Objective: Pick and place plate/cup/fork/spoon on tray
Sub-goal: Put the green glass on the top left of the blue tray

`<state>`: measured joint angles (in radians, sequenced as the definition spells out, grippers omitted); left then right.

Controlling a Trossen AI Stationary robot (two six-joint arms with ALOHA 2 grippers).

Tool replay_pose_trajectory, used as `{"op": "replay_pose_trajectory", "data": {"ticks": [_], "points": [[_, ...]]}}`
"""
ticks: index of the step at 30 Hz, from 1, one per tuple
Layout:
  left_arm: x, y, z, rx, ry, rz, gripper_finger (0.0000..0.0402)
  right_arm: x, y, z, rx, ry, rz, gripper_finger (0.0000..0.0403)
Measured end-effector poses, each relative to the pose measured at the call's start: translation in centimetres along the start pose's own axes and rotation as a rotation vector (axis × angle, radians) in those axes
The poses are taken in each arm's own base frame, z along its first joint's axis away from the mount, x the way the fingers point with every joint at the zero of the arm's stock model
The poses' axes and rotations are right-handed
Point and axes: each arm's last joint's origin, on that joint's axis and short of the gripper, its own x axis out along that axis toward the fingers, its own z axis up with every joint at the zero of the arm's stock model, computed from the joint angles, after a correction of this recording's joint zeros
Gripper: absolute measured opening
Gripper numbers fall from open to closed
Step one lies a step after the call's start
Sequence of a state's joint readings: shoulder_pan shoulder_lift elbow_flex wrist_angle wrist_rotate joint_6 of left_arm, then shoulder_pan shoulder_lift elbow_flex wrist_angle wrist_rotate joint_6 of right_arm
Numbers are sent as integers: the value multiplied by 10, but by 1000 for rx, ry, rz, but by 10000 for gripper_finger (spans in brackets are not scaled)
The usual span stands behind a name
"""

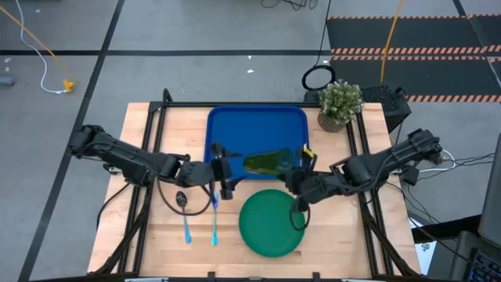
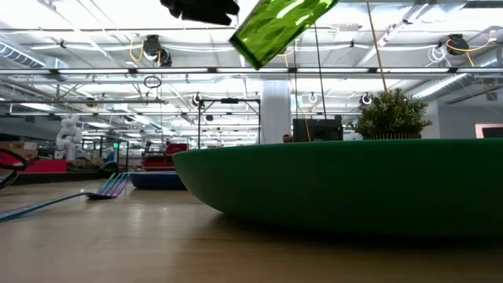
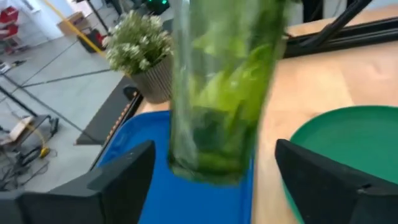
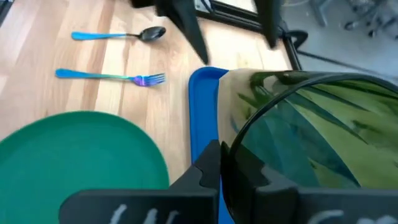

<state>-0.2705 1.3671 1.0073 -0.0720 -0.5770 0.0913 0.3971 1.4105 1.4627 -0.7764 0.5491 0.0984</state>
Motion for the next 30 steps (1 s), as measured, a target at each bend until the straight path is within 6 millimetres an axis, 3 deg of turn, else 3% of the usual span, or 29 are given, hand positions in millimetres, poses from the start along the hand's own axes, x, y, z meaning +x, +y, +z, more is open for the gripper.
{"op": "replay_pose_trajectory", "data": {"ticks": [5,9,23,30], "points": [[12,1,-8,-17,46,8,379,9,3,-3,-67,-27,-3,0],[20,-1,-11,-16,61,-40,386,17,6,-7,-112,-42,-6,0],[32,1,-18,-56,93,-63,318,23,1,-7,-168,-54,-14,0],[35,-1,-20,-79,104,-43,383,25,-2,-4,-158,-76,-24,0]]}}
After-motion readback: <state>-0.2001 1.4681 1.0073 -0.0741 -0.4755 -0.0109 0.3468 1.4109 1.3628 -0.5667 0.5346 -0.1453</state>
